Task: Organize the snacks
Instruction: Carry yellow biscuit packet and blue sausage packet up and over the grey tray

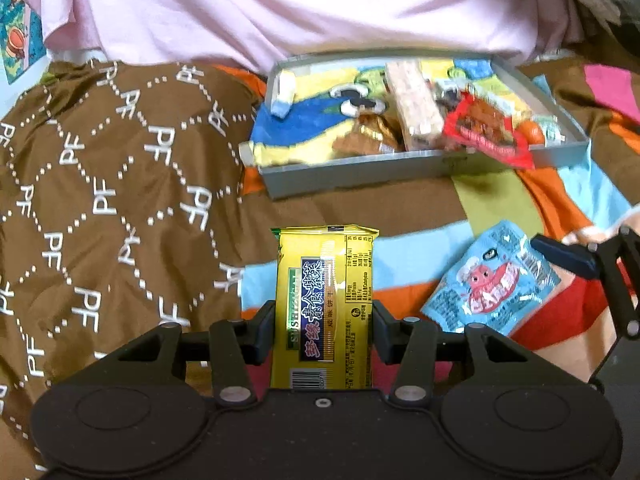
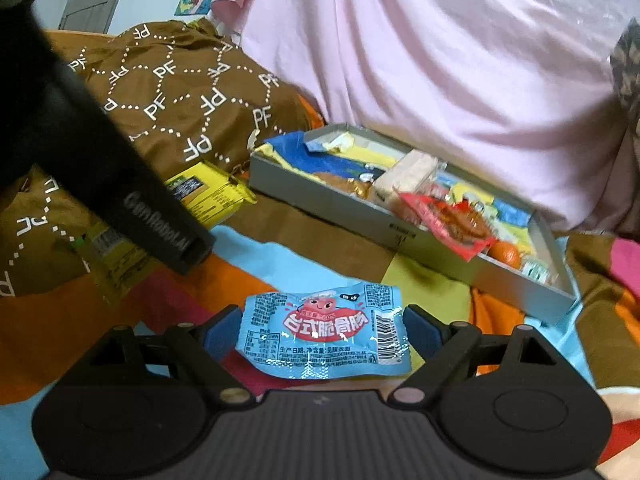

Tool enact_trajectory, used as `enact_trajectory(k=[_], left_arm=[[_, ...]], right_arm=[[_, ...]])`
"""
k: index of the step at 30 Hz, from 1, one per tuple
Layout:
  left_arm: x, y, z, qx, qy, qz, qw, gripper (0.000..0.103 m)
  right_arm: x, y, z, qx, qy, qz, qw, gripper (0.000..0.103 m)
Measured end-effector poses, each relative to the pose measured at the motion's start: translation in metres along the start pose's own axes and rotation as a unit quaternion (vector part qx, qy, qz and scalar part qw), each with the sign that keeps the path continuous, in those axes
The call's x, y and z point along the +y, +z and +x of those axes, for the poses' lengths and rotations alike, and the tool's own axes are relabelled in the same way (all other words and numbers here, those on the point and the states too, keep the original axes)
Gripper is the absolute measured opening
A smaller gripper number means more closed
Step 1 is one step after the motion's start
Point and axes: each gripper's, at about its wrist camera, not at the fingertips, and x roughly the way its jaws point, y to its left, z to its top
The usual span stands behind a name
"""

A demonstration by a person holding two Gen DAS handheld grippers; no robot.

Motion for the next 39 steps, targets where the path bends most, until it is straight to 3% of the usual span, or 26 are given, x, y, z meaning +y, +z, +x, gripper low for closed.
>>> enact_trajectory(k=[10, 20, 29, 39], left_arm=[[0.010, 0.041, -0.008, -0.053, 0.021, -0.026, 0.9980, 0.050], [0.010, 0.082, 0.001, -0.086, 0.028, -0.038, 0.9952, 0.050], [-0.015, 0.119, 0.040, -0.090, 0.024, -0.042, 0.9948, 0.050], [-0.015, 0.146, 0.088, -0.087, 0.039, -0.049, 0.9942, 0.050]], right_arm=[[-0.002, 0.005, -0.012, -0.076, -0.035, -0.021, 0.996, 0.090], [-0.039, 0.028, -0.008, -0.165, -0.099, -0.008, 0.981, 0.090], [-0.084, 0.043, 0.030, -0.184, -0.151, 0.035, 0.971, 0.090], [-0.117, 0.047, 0.064, -0.180, -0.166, 0.093, 0.965, 0.090]])
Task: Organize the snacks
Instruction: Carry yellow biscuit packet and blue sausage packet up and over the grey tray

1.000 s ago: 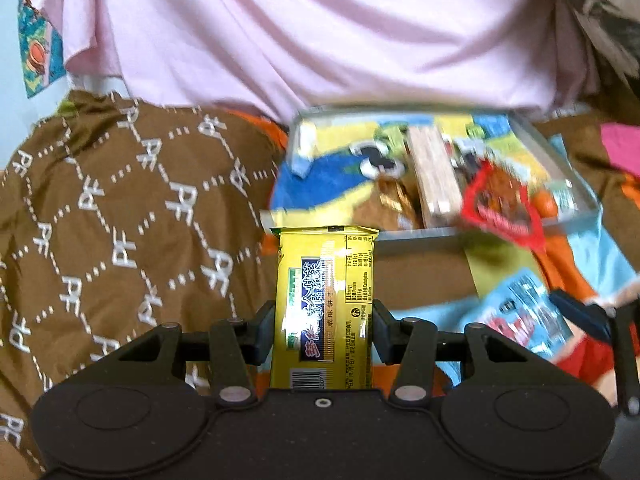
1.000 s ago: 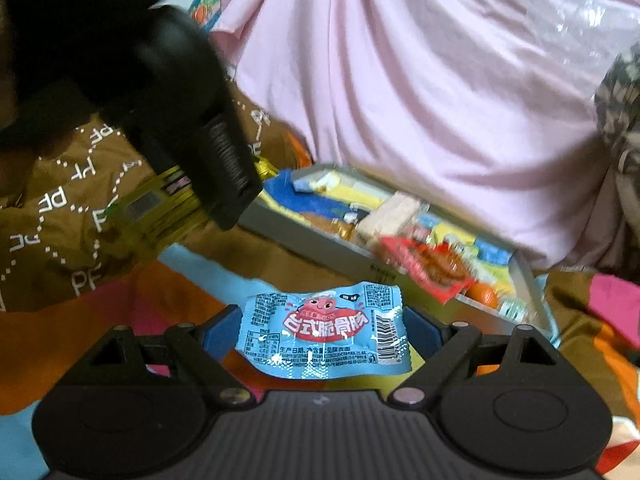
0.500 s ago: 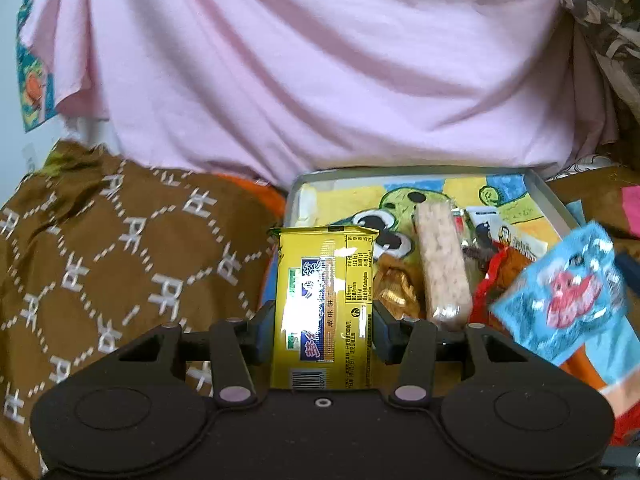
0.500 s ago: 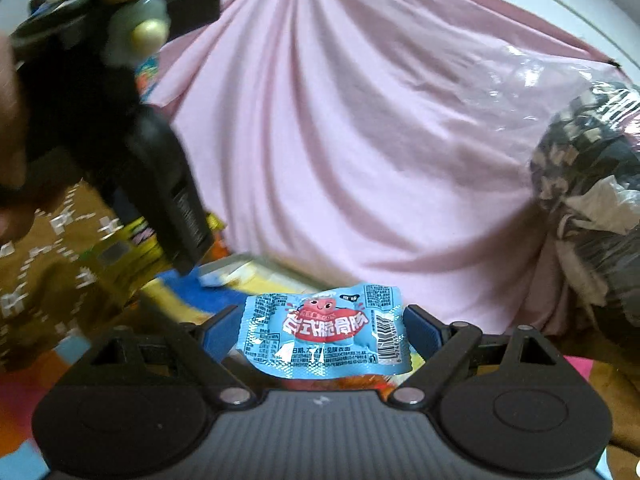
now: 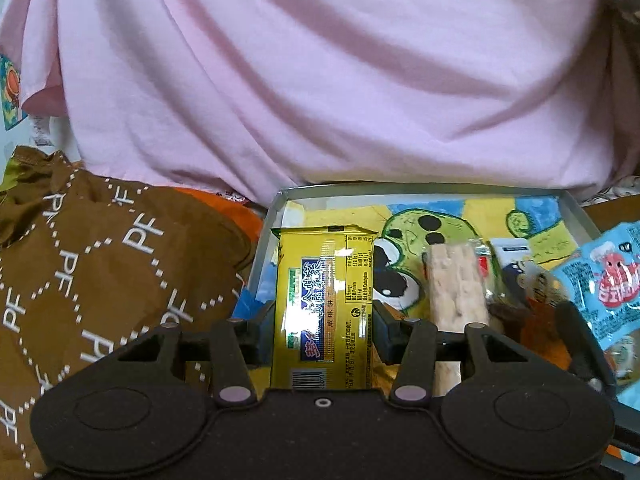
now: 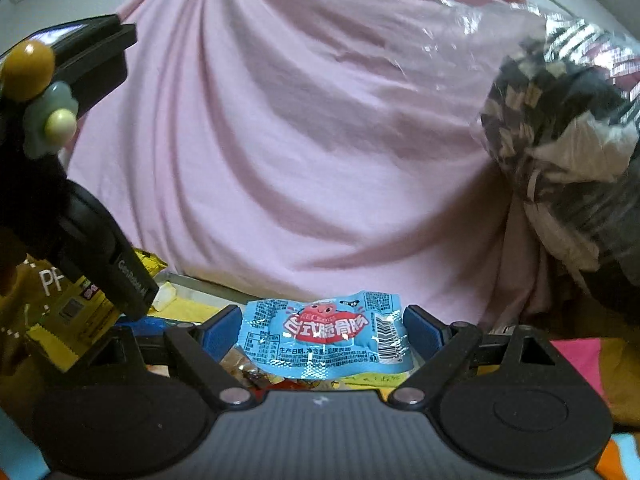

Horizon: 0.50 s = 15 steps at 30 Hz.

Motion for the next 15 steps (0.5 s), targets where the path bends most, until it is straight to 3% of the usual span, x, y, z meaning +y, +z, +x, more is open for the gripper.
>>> enact_trajectory(k=[15], left_arm=[[-0.006, 0.007, 0.032, 0.012, 0.022, 0.016, 0.9995, 0.050]], right_arm=[[-0.006, -0.010, 0.022, 0.016, 0.001, 0.037, 0.999, 0.090]])
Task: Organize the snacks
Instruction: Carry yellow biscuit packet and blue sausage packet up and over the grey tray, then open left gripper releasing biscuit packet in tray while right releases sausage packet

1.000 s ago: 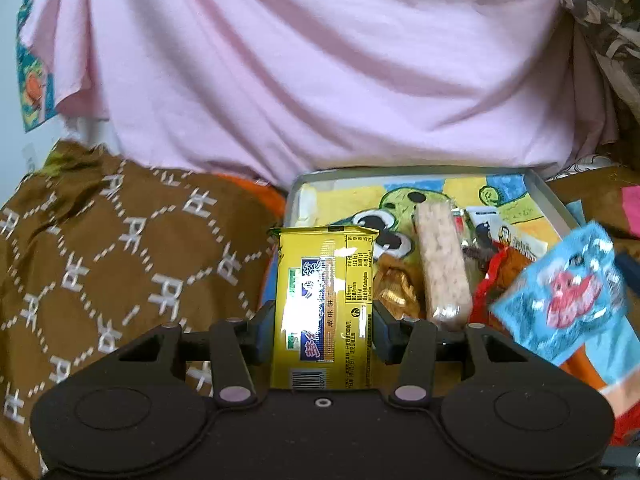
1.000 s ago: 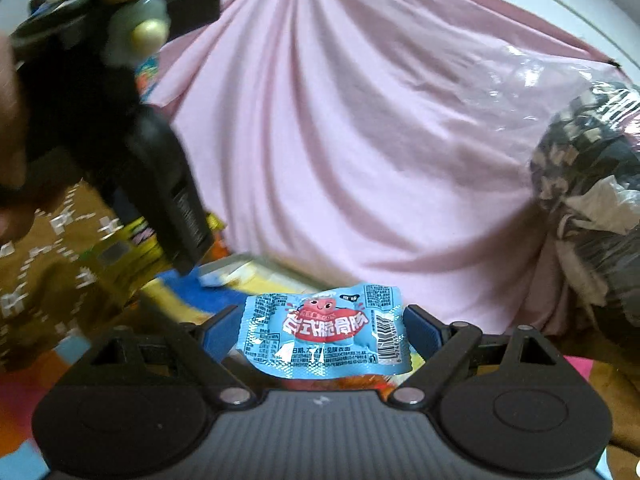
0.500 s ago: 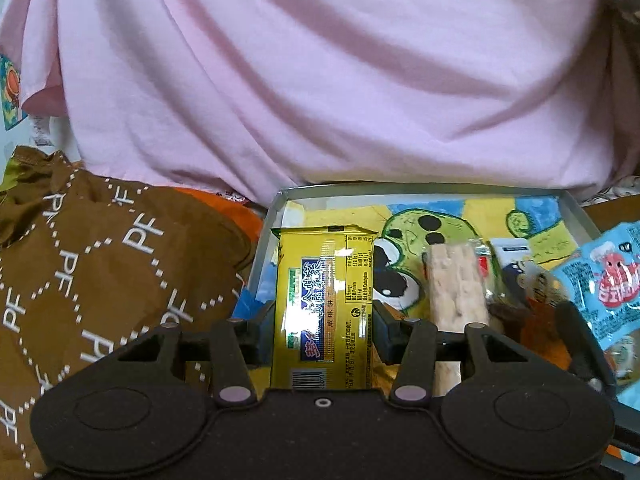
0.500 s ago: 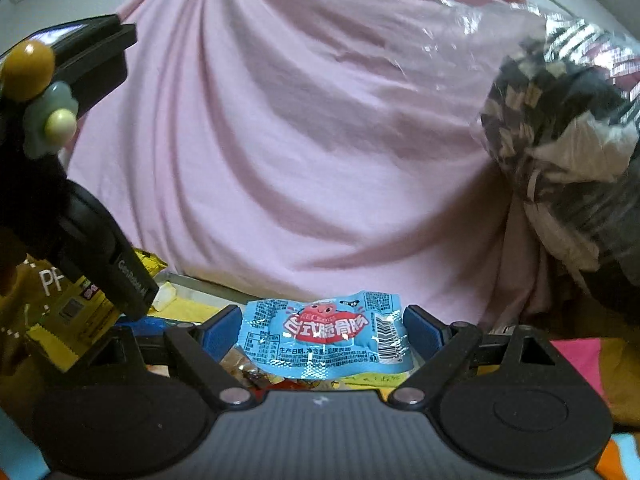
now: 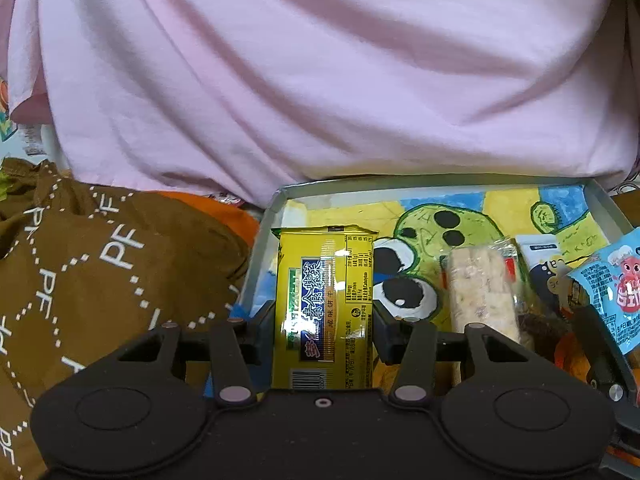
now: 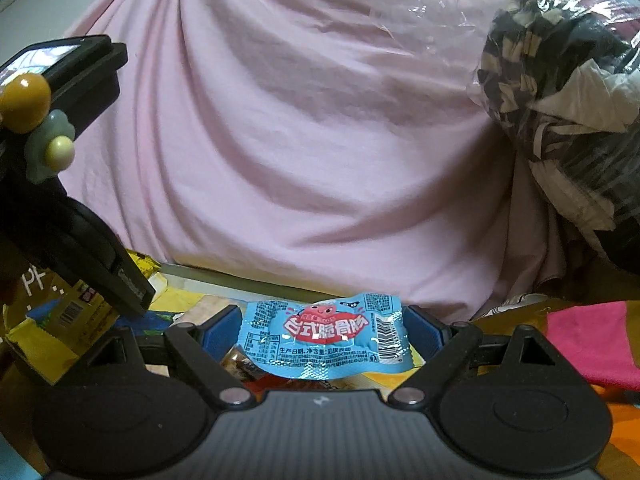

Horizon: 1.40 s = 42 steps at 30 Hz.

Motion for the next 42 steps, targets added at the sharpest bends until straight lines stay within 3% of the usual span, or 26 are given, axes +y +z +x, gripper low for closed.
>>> enact_trajectory(k=[16, 19, 23, 35, 42], left_arm=[[-0.031, 0.008, 0.022, -0.009, 0.001, 0.027, 0.9996, 0.051], [-0.035, 0.008, 0.025, -0.015, 0.003, 0.025, 0.9996, 0.050], [-0.037, 0.010, 0.026, -0.017, 0.013, 0.030, 0.9993, 0.065], [-0.030, 0.009, 0.024, -0.013, 0.036, 0.003, 0.9993, 0.095], [-0.019, 0.005, 0.026, -0.007, 0.031, -0.035, 0.9989, 0.101]], right_arm=[[-0.019, -0.007, 0.019, 0.031, 0.001, 0.053, 0.998, 0.091], [-0.028, -0.008, 0.025, 0.053, 0.009, 0.068, 0.996, 0.091], [-0.033, -0.011, 0.026, 0.061, 0.017, 0.075, 0.995, 0.092], [-0.031, -0.013, 0.025, 0.066, 0.022, 0.081, 0.994, 0.096], [-0.032, -0.012, 0.024, 0.064, 0.025, 0.086, 0.994, 0.101]])
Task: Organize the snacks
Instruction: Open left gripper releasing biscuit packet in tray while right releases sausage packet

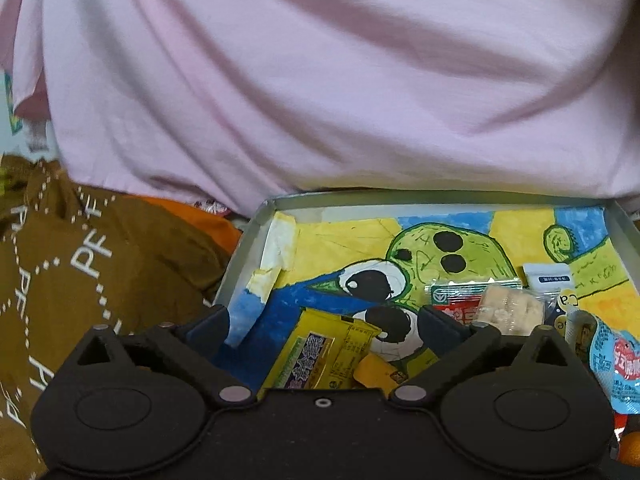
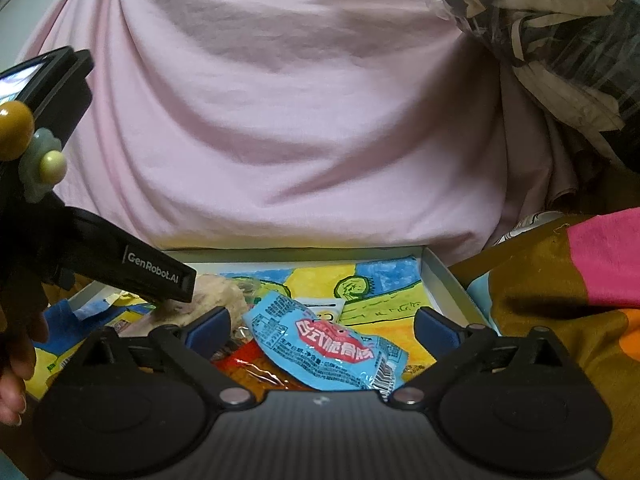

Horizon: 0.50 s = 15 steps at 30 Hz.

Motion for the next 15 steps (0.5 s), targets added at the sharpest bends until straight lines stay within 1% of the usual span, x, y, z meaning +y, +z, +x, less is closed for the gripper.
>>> enact_trajectory(k=[3, 9, 15], left_arm=[[0.004, 0.000, -0.001, 0.001, 0.001, -0.017, 0.9999, 0.101], [0.008, 0.001, -0.006, -0.005, 0.007, -0.021, 0.9998, 0.102], [0.015, 0.000, -0.009, 0.003, 0.009, -0.044, 0.9990, 0.102]], right_arm=[[0.000, 0.000, 0.000, -0.001, 0.001, -0.001, 1.000, 0.102], [-0.001, 0.002, 0.000, -0.004, 0.002, 0.000, 1.000, 0.103], [0.001, 0.004, -0.002, -0.003, 0.003, -0.004, 1.000, 0.103]])
